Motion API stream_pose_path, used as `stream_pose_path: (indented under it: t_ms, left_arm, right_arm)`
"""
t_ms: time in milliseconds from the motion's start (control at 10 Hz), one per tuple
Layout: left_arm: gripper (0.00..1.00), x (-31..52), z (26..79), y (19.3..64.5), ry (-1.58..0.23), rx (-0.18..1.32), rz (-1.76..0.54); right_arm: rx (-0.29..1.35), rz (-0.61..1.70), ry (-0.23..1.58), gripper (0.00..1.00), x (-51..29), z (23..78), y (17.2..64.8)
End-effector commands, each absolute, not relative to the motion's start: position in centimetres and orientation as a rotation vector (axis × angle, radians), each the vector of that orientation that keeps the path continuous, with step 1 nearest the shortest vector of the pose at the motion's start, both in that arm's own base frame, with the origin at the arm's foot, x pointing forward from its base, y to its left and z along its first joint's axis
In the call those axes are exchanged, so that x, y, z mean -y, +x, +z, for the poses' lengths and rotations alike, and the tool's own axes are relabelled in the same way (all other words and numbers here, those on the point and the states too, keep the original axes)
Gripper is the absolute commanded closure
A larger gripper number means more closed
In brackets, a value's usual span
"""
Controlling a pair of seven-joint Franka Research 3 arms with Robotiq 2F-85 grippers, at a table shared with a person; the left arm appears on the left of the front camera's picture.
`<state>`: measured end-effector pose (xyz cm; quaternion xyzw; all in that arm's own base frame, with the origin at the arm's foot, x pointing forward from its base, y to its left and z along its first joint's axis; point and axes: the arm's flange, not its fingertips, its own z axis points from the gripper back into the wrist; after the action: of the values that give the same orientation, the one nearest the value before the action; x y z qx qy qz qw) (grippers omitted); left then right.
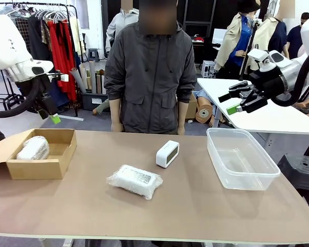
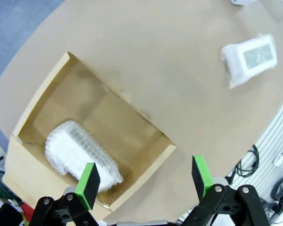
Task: Separate and place wrapped and unwrapped clocks.
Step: Pick up the Digital clock indicated by the person.
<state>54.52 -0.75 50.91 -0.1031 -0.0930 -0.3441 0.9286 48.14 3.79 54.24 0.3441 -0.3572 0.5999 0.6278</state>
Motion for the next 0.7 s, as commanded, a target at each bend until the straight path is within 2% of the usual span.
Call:
stream_pose_path:
  t_ms: [0,200,600]
  left_arm:
    - [0.00,2.1,51.2,54.0,-0.210,0.213,-0.827]
    - [0.00,3.4,52.6,54.7,-0.290,0.303,-1.164]
    - [0.00,5.3,54.9,54.6,-0.436,0.473,-1.492]
  right_arm:
    - [0.826,1.378,0.793,0.00,-3.9,54.4,48.1]
    - [0.826,1.378,0.793,0.00,-3.9,54.4,48.1]
    - [0.826,1.378,0.793,0.00,-3.9,54.4,48.1]
